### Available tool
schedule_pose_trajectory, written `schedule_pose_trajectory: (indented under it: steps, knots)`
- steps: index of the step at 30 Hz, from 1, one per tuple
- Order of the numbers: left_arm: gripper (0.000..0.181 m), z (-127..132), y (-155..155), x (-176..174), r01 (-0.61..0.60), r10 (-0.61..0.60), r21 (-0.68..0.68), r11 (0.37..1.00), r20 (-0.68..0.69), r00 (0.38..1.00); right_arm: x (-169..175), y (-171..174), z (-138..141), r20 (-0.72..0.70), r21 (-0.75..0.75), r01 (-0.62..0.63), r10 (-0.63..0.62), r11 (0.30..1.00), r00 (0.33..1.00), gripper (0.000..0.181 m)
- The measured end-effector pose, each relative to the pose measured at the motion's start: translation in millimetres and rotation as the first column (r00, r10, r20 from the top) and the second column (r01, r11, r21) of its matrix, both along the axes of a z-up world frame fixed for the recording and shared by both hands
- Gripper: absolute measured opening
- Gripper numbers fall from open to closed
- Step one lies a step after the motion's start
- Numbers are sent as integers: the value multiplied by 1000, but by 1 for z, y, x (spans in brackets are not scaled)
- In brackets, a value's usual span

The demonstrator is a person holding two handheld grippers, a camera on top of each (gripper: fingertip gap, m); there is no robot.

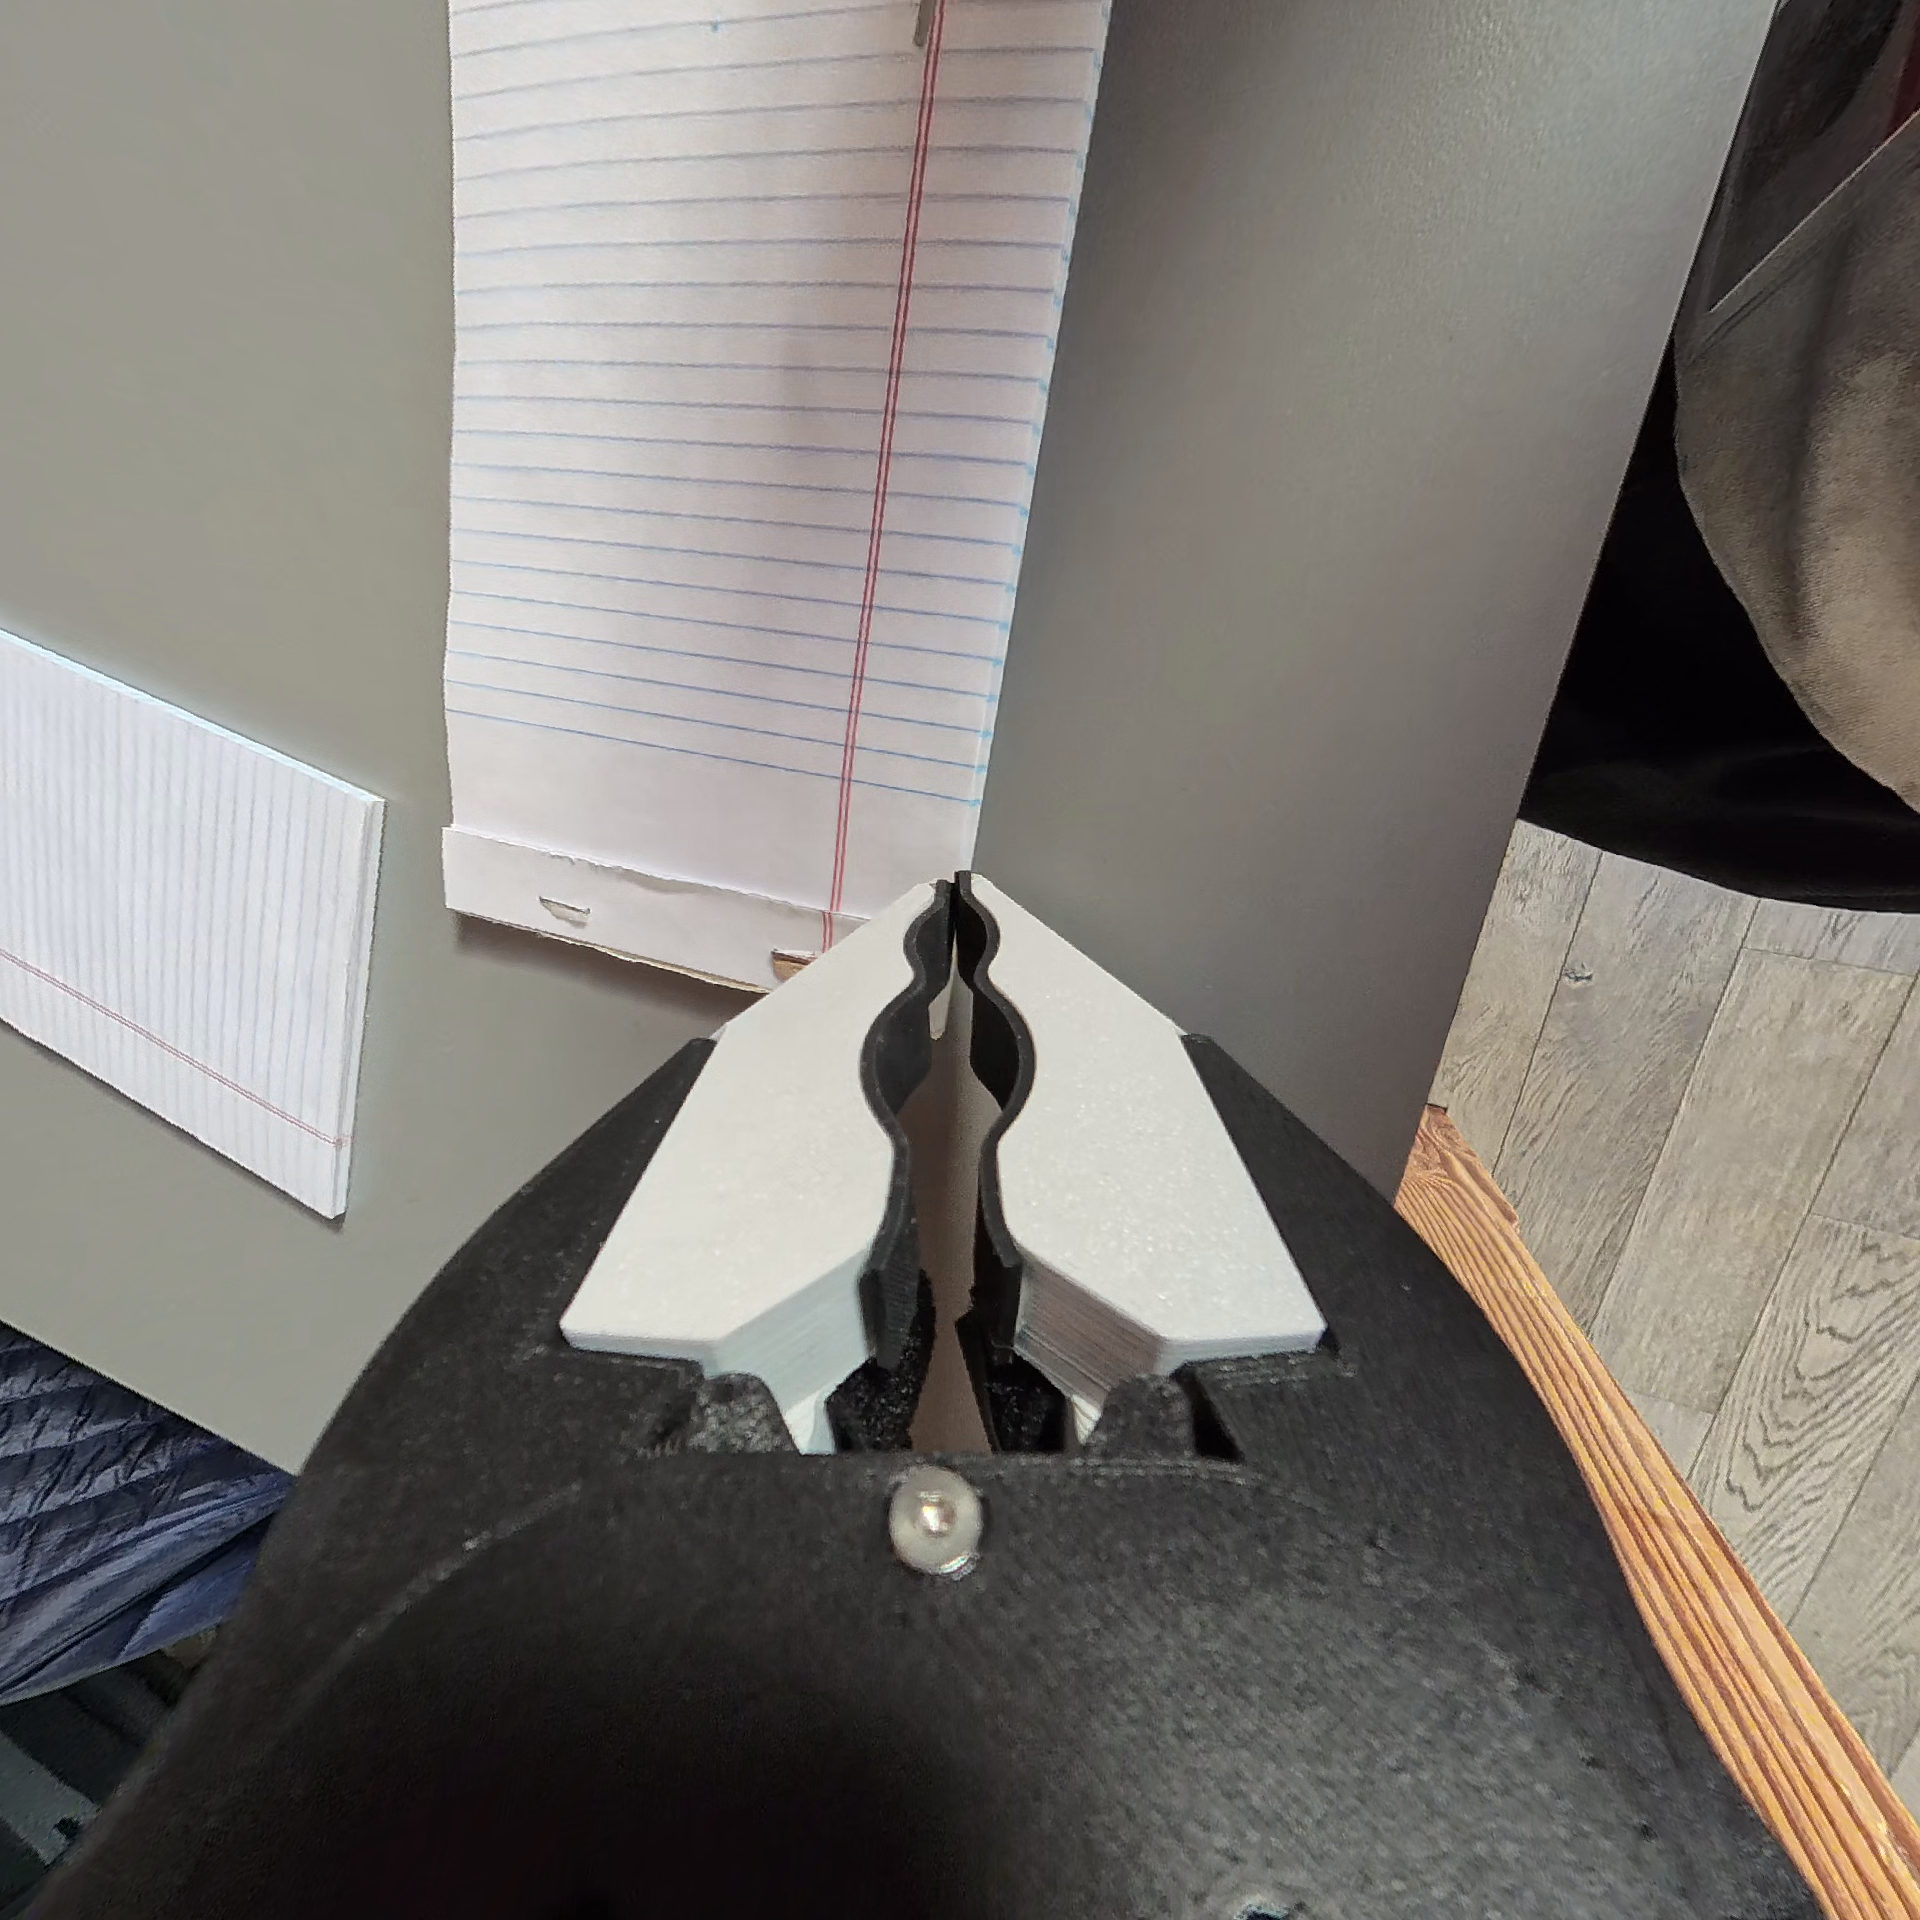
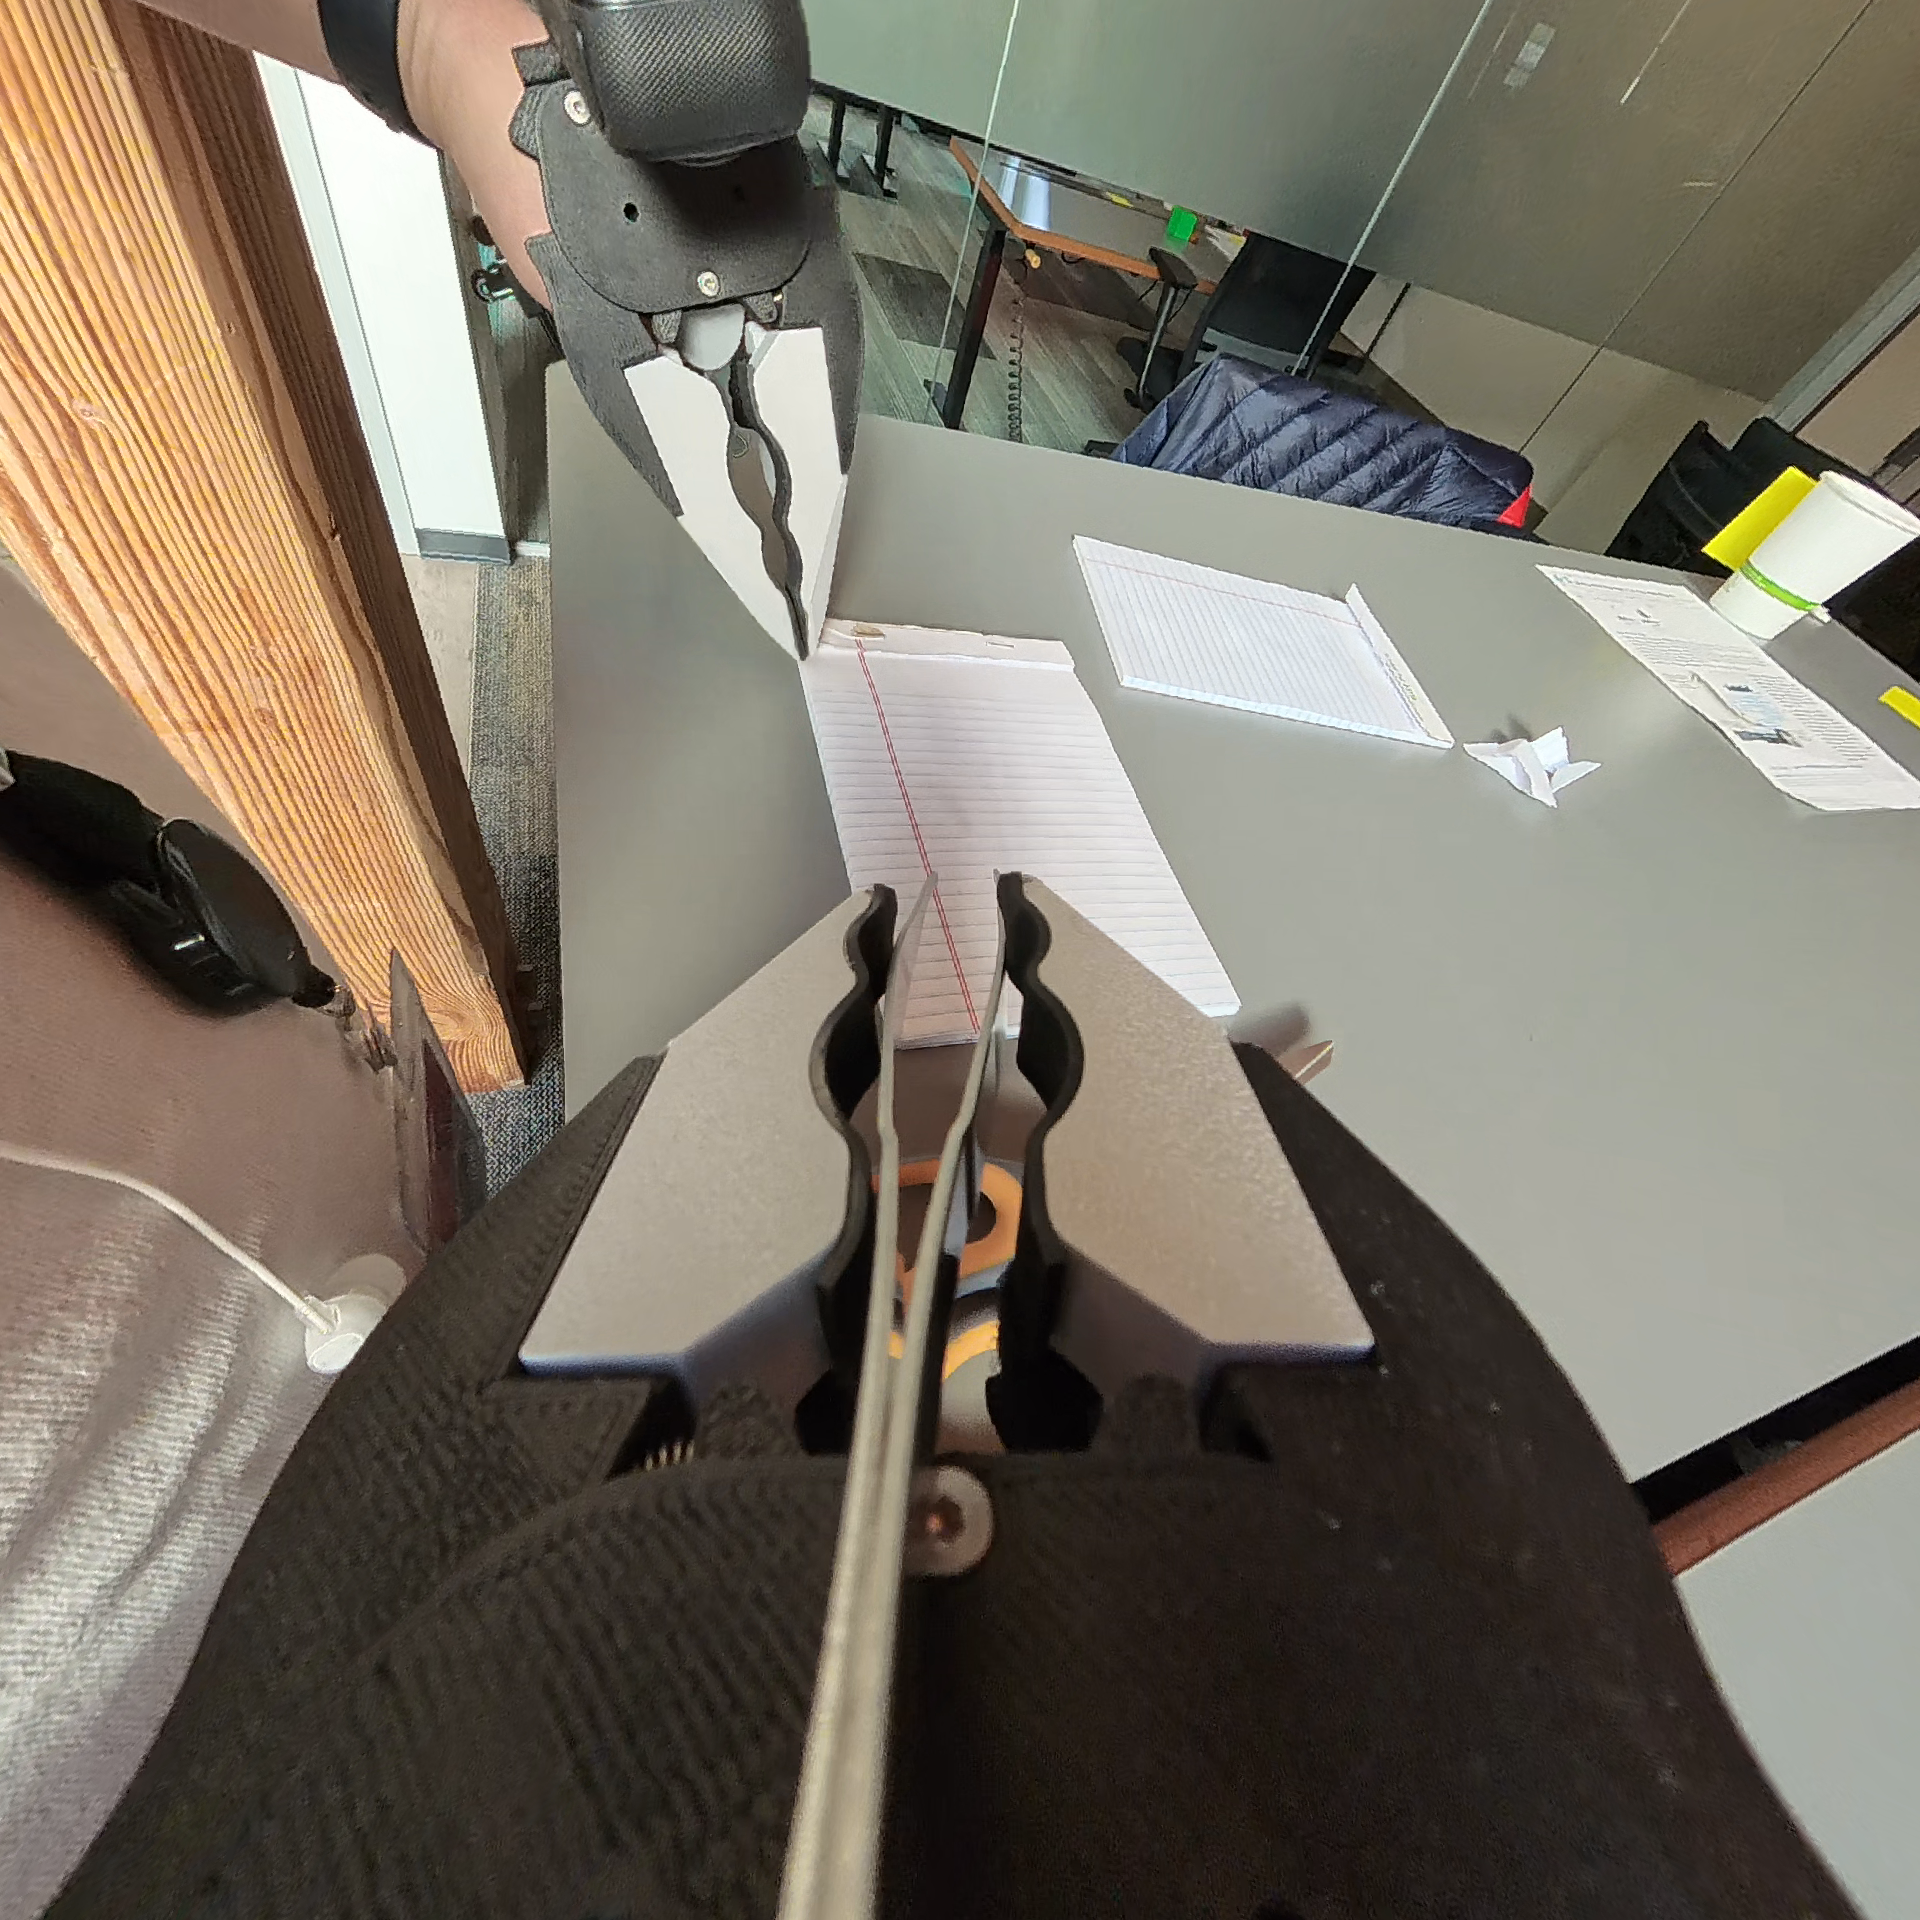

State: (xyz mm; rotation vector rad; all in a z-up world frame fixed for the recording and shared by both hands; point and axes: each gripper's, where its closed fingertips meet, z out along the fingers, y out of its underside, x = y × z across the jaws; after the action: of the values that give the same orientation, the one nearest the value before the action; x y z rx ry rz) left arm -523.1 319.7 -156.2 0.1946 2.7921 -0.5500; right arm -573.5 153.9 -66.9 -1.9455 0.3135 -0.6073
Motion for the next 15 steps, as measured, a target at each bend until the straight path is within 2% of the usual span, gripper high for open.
schedule_pose_trajectory:
  steps: [5,8,12,14,15]
  knots:
    - [0,24,-5,5,-20,20,5,1000,-26,999,-5,9,3,14,-17,-45,45,999,999,21]
    - [0,24,-2,7,-35,36,23,999,-76,996,-7,14,1,23,-43,-69,70,997,997,21]
    - [3,17,-1,26,-178,159,-86,980,-192,968,-5,12,0,6,-14,-69,70,997,998,21]
    - [47,17,-3,44,-319,264,-136,938,-319,910,-4,8,0,-9,6,-62,62,998,998,21]
    - [54,17,-3,55,-410,328,-135,902,-402,855,-3,6,1,-10,8,-56,57,998,998,21]
